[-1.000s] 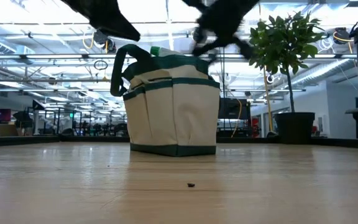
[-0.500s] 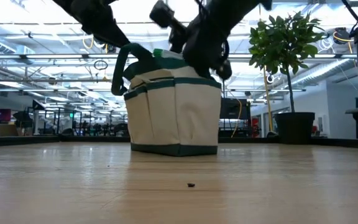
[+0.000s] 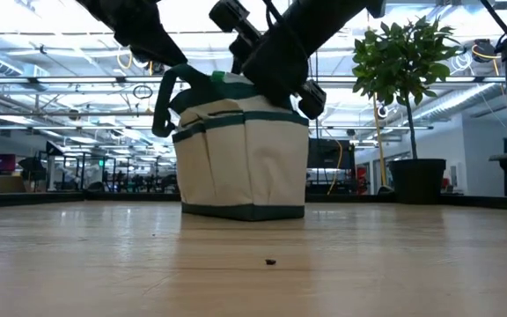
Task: Pick & Place Garden tools in Gardening bag
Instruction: Put the green shear scissors into the white gardening bag
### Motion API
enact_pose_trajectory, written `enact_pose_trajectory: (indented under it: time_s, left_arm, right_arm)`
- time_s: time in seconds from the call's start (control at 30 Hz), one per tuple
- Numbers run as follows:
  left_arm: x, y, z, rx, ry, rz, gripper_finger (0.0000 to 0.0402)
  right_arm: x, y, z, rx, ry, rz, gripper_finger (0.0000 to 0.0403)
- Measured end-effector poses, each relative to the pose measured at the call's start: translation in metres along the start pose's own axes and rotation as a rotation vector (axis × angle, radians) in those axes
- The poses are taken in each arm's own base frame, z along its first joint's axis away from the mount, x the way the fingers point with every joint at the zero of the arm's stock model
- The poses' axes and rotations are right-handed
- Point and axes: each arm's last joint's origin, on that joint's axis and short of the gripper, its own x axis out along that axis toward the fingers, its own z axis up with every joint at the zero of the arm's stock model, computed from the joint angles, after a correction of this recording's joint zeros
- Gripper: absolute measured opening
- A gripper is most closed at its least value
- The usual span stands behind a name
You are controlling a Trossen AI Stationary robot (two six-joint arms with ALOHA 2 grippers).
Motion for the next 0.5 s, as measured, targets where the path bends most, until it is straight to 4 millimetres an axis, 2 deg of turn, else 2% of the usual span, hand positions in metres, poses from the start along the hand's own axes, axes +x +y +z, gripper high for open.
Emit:
enact_pose_trajectory:
  time_s: [0.27, 0.4, 0.5]
  left_arm:
    - [0.0, 0.0, 0.004, -0.099, -0.038, -0.01, 0.0129]
    - [0.0, 0.0, 0.006, -0.111, -0.063, -0.012, 0.0129]
    - [-0.001, 0.0, 0.01, -0.128, -0.105, -0.016, 0.0129]
  right_arm:
    - [-0.023, -0.006, 0.004, 0.216, 0.163, -0.011, 0.0137]
    - [-0.035, -0.011, 0.005, 0.295, 0.059, -0.051, 0.0134]
    - [-0.034, -0.011, 0.008, 0.306, -0.035, -0.052, 0.0133]
